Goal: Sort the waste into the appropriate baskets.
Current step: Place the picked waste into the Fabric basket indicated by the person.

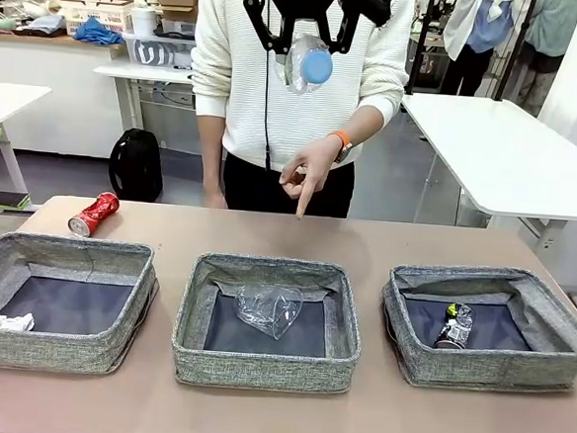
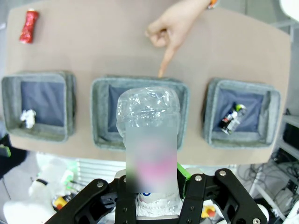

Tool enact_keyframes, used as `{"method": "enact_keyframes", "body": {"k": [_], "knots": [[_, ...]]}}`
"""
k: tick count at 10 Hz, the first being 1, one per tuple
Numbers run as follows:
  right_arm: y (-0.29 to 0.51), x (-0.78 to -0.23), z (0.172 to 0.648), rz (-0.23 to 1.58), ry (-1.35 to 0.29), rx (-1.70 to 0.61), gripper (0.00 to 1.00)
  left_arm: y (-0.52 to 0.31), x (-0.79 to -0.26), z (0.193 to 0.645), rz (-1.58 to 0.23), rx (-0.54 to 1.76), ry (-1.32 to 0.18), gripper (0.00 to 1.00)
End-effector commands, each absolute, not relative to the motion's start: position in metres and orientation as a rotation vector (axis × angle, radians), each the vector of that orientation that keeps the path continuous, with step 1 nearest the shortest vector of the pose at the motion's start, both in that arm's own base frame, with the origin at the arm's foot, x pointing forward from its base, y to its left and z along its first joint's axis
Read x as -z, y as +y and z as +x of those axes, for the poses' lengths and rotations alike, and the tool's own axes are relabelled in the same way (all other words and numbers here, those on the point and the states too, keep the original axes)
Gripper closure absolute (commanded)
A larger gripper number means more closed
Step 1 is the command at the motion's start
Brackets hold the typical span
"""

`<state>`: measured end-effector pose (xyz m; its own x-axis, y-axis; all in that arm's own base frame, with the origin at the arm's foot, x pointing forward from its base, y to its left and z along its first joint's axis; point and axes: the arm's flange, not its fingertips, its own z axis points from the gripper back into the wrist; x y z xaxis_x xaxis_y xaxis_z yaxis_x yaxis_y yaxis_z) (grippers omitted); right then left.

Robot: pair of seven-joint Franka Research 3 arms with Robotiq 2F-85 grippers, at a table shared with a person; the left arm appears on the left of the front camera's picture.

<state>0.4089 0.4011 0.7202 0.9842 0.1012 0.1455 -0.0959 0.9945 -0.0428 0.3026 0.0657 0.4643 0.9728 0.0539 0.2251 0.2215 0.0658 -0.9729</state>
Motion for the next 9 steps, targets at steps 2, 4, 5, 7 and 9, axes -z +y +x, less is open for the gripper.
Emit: {"method": "enact_keyframes", "body": {"k": [2,4,5,7,9], "knots": [[0.403,-0.704,0.388,-0.041,-0.202,-0.283,0.78,0.064,-0.466,0.302,-1.508,0.135,-0.243,0.0],[0.398,-0.648,0.351,0.125,-0.225,-0.497,0.78,0.064,-0.466,0.302,-1.508,0.135,-0.243,0.0],[0.386,-0.619,0.338,0.202,-0.227,-0.457,0.78,0.064,-0.466,0.302,-1.508,0.135,-0.243,0.0],[0.35,-0.577,0.332,0.305,-0.264,-0.346,0.78,0.064,-0.466,0.302,-1.508,0.135,-0.243,0.0],[0.332,-0.537,0.364,0.375,-0.257,-0.368,0.78,0.064,-0.466,0.302,-1.508,0.135,-0.243,0.0]]}}
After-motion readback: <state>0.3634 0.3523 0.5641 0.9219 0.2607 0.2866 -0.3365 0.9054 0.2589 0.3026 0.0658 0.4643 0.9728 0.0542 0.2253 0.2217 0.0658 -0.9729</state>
